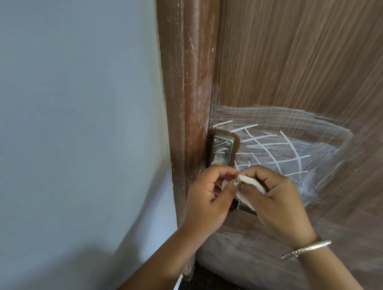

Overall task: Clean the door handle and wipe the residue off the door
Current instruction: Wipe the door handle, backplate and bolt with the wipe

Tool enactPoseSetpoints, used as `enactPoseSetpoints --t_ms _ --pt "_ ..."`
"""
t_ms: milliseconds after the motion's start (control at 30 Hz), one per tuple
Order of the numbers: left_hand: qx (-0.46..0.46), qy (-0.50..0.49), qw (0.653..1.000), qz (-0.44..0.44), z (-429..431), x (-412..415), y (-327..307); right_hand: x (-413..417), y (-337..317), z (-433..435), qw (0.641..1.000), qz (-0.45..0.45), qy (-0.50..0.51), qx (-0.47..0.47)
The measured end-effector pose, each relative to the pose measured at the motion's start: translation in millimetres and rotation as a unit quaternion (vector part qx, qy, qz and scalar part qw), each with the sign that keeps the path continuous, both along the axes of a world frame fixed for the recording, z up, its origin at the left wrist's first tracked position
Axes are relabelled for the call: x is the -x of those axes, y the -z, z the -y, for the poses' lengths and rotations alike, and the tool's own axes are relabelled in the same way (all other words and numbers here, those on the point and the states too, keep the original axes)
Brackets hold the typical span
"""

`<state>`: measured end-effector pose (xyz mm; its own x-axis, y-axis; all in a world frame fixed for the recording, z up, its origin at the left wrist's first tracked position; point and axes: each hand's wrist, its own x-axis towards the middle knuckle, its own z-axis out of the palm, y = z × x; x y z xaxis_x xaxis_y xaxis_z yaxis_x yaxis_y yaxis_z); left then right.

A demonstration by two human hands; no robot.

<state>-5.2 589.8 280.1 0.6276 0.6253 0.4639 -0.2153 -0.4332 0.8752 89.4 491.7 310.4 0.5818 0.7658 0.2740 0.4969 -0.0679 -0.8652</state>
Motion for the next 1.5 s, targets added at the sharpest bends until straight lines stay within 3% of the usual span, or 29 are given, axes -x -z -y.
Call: enactPoseSetpoints --t_ms 233,400,567,800,967,1167,1333,1433,1500 --pt "0.037 -0.042 0.998 0.010 -13.5 1.4 -4.5 -5.1 -7.4 -4.6 0.999 0.045 0.018 0.003" --pt "0.109 -0.055 0.992 0.025 -13.6 1.3 -12.0 -11.0 -10.4 -4.9 0.995 -0.083 0.006 -0.049" --pt "0.234 0.013 0.972 -0.008 -3.7 -1.8 -17.8 -5.7 -7.7 -6.4 0.994 -0.073 -0.015 -0.074" --pt "0.082 -0.045 0.995 0.032 -6.6 -0.1 -20.7 -6.5 -4.1 -9.2 0.995 -0.074 0.014 -0.068" --pt "-0.074 -0.072 0.993 0.064 -13.0 2.6 -15.7 -4.5 -9.6 -13.9 0.977 -0.186 -0.029 -0.103" --pt "-0.002 -0.001 0.997 0.079 -6.7 -0.5 -13.3 -6.7 -15.6 -19.7 0.961 -0.237 -0.046 -0.135" --pt "-0.087 -0.049 0.994 0.048 -12.2 -2.7 -9.9 0.0 -11.3 -27.1 0.927 -0.351 -0.011 -0.131" --pt "-0.011 -0.048 0.996 0.071 -13.0 -3.1 -7.5 3.5 -9.7 -32.1 0.916 -0.372 -0.026 -0.151" --pt "0.076 -0.018 0.992 0.103 -13.0 -2.7 -9.3 4.0 -8.8 -32.5 0.927 -0.347 -0.034 -0.140"
